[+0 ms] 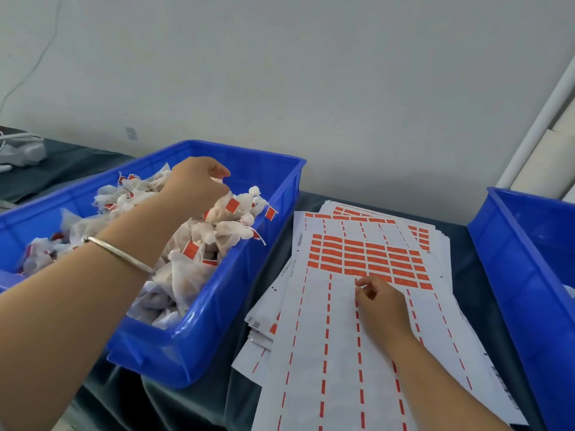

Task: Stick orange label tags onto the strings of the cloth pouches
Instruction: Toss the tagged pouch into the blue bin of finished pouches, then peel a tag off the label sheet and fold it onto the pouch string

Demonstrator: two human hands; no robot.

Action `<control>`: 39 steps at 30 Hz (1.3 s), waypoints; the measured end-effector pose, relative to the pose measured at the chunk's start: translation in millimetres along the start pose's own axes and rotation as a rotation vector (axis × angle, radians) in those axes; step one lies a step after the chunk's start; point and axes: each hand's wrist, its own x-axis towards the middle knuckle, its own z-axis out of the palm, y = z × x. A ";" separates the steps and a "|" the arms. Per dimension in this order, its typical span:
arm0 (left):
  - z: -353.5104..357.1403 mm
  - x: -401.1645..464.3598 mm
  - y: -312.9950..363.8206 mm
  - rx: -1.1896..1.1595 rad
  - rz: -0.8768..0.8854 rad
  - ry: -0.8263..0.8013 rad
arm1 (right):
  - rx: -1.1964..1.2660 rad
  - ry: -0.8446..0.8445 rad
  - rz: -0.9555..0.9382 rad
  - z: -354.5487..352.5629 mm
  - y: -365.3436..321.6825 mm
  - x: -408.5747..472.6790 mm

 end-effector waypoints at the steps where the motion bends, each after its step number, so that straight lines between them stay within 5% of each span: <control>1: -1.8 -2.8 5.2 -0.030 0.017 0.034 | -0.081 -0.015 -0.029 1.7 -1.2 0.2; 7: -1.1 -38.5 62.5 -0.232 0.116 0.056 | -0.461 -0.148 -0.056 6.3 -20.3 2.8; 12: 30.6 -68.4 96.4 -0.285 0.220 -0.050 | -0.482 -0.328 -0.068 -31.7 -51.6 0.9; 17: 90.6 -84.0 102.0 -0.361 0.116 -0.197 | -0.491 -0.075 -0.188 -140.3 -69.8 1.9; 24: 187.3 -124.6 83.6 -0.025 0.084 -0.400 | -0.460 0.170 0.116 -277.9 9.1 6.5; 30: 228.0 -147.3 77.8 0.035 0.070 -0.430 | -0.510 -0.057 0.366 -302.3 94.5 -8.5; 39: 236.9 -152.9 71.4 0.159 0.153 -0.352 | -0.286 -0.262 0.318 -271.1 115.6 -17.1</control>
